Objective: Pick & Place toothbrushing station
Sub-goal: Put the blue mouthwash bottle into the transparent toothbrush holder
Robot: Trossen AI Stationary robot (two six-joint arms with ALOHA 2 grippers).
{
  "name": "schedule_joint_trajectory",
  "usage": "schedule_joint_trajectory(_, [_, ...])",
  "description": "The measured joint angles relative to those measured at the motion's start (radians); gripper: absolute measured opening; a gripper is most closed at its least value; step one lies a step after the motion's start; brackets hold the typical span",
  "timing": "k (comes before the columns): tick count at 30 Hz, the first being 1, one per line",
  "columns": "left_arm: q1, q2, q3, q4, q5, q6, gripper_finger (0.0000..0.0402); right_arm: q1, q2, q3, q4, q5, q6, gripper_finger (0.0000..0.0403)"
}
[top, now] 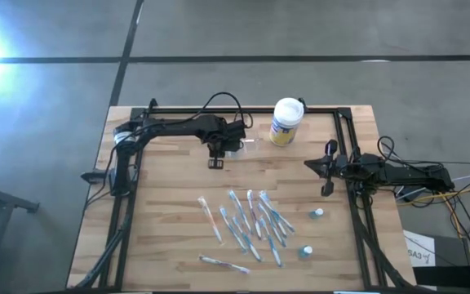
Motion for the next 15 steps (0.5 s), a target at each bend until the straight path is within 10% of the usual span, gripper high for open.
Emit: schedule_joint_trajectory(15, [0.021,0.0,0.0,-0.031,-0.008,0.093,0.0015,0.0,0.0,0.0,0.0,0.0,0.0,0.0008])
